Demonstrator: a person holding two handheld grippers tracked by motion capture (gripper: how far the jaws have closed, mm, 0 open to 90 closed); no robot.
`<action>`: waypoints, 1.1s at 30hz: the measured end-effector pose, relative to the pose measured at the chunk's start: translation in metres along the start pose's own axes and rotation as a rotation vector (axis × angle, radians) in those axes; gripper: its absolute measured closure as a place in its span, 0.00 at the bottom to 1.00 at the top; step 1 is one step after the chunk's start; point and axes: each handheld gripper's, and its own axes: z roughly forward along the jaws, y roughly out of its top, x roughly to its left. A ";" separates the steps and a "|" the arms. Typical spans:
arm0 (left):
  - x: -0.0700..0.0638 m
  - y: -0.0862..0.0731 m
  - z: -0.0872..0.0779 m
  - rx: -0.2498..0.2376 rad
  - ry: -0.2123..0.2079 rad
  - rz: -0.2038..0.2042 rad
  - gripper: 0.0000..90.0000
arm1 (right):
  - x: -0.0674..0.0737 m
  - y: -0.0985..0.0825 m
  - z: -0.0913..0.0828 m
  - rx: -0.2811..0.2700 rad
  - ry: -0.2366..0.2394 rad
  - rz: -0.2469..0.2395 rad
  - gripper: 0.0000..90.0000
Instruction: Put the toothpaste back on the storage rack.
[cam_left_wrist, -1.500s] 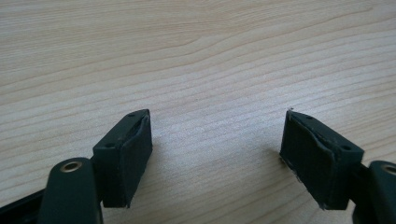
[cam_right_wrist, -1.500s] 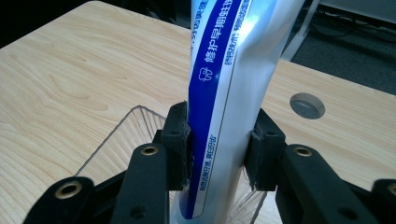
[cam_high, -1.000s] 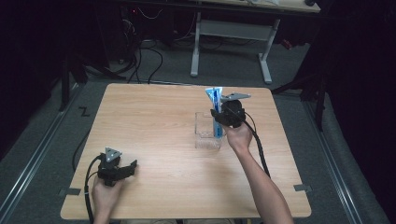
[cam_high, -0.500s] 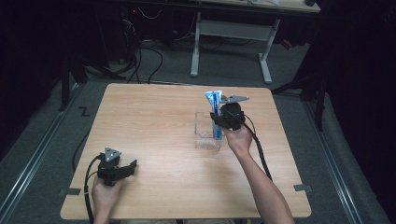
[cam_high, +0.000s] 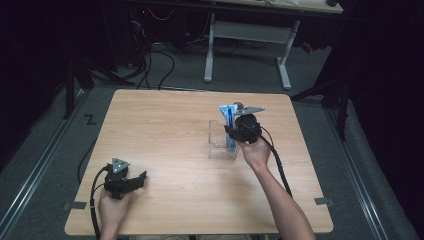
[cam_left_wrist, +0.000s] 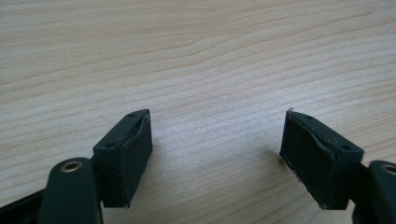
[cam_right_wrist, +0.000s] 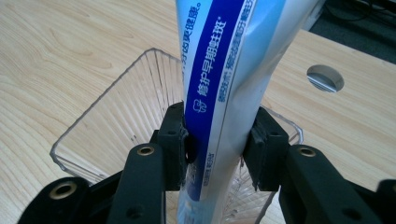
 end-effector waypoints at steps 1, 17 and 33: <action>0.000 0.000 0.000 0.001 0.000 0.000 0.28 | 0.000 -0.001 0.000 0.000 0.002 0.004 0.70; 0.000 0.000 0.000 0.002 0.004 0.004 0.28 | -0.014 -0.010 -0.007 -0.026 0.019 0.082 0.67; -0.001 0.000 0.000 0.001 0.004 0.004 0.28 | -0.010 -0.009 -0.011 -0.033 -0.050 0.024 0.57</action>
